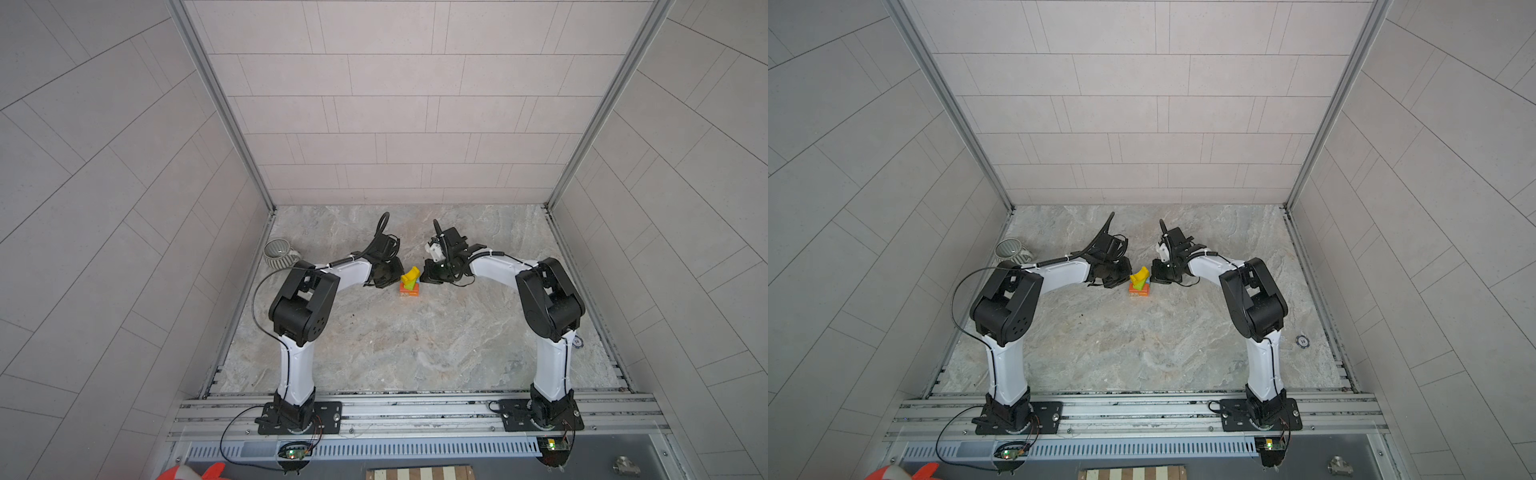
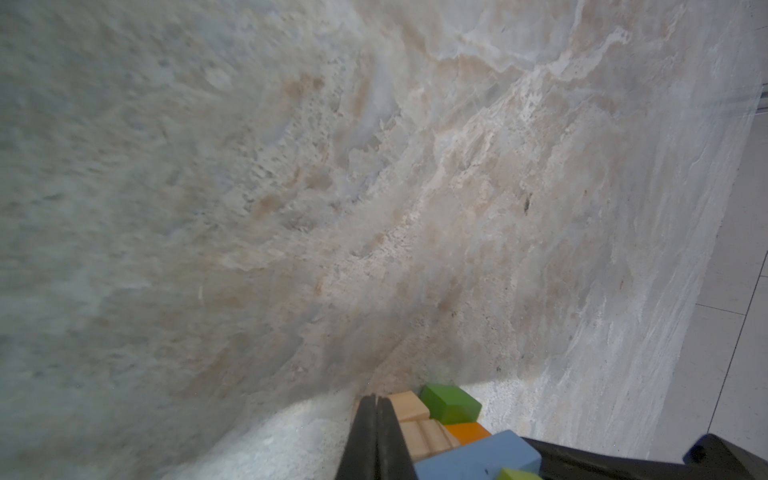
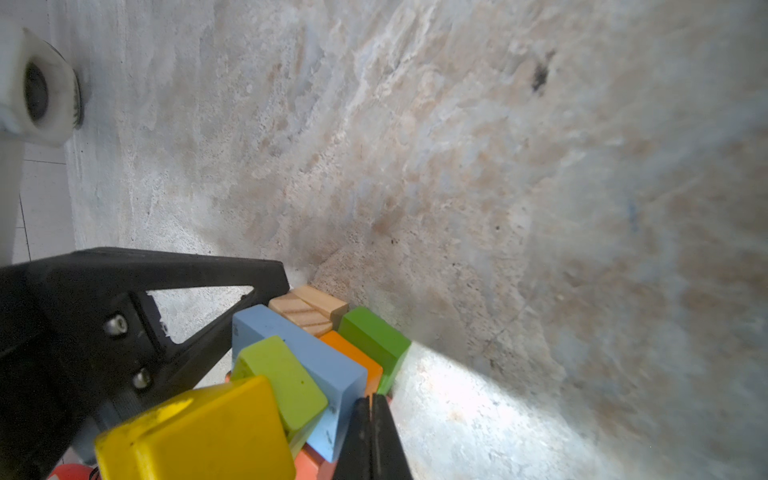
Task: Build the wood block tower
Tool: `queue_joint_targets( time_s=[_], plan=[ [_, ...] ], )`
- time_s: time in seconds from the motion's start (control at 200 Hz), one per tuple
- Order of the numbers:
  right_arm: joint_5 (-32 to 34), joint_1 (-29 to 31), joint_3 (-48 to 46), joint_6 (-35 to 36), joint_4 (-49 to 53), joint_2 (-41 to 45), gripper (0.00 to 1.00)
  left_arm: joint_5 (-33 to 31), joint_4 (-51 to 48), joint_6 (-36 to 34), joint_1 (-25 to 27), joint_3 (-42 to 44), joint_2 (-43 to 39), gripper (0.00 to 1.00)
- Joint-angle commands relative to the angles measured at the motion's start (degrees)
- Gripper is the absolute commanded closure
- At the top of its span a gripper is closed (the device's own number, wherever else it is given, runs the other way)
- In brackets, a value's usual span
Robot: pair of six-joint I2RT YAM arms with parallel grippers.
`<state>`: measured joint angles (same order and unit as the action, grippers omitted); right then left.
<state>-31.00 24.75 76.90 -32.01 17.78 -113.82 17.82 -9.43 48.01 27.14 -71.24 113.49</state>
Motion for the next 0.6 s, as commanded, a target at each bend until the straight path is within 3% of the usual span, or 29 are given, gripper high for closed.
queue_joint_targets(
  time_s=[0.0, 0.505, 0.595],
  plan=[
    [0.6, 0.1, 0.9, -0.2, 0.8, 0.1, 1.0, -0.2, -1.0, -0.6, 0.4, -1.5, -0.6, 1.0],
    [1.4, -2.2, -0.3, 0.9, 2.4, 3.0, 1.0, -3.3, -4.1, -3.1, -1.6, 0.6, -6.5, 1.0],
    [0.9, -3.4, -1.8, 1.1, 2.1, 5.7, 1.0, -4.5, -4.6, -3.9, -2.7, 2.2, -9.5, 0.94]
  ],
)
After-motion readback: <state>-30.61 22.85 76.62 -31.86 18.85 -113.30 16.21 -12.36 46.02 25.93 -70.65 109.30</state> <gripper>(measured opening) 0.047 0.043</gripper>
